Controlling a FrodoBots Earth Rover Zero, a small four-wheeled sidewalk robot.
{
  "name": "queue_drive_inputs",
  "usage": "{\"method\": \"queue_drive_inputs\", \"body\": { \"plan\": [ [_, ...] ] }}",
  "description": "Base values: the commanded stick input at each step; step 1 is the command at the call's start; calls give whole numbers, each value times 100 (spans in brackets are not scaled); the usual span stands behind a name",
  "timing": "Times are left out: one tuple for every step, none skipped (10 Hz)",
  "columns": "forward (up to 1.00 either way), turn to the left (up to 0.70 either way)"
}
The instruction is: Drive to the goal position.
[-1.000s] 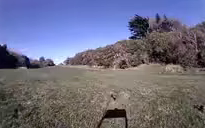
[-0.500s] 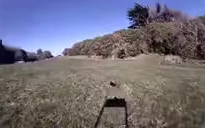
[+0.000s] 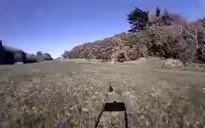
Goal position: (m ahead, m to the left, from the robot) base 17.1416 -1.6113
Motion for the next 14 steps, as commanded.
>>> {"method": "queue_drive_inputs", "body": {
  "plan": [
    [70, 0],
    [70, 0],
    [70, 0],
    [70, 0],
    [70, 0],
    [70, 0],
    [70, 0],
    [70, 0],
    [70, 0],
    [70, 0],
    [70, 0],
    [70, 0],
    [70, 0],
    [70, 0]
  ]
}}
